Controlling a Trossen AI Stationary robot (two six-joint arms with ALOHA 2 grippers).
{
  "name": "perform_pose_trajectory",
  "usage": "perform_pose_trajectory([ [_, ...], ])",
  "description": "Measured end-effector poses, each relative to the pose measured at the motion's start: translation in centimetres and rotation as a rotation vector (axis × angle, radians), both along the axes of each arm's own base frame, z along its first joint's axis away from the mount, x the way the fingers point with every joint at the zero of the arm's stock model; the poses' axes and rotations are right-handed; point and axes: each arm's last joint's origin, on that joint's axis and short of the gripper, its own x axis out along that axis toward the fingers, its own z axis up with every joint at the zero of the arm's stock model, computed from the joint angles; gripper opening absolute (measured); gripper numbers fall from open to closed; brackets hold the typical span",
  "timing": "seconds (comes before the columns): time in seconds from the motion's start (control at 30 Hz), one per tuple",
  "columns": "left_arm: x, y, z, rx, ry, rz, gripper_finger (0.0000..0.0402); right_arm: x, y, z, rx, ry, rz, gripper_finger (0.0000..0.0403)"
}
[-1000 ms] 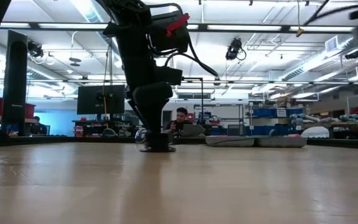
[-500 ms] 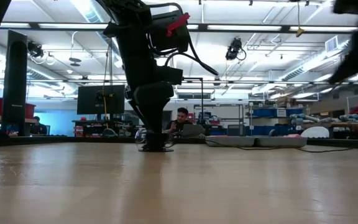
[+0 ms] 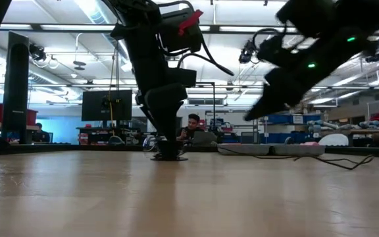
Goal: Coil cords
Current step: Uncoil the black wire from the spool
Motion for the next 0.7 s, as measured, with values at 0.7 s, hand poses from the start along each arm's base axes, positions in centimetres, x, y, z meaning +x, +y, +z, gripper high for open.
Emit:
perform_pose_trajectory([
  [0.7, 0.5, -0.1, 0.2, -0.011, -0.051, -0.029, 0.0367, 9.6, -9.4, -3.6, 0.065, 0.114, 0.353, 0.0137],
])
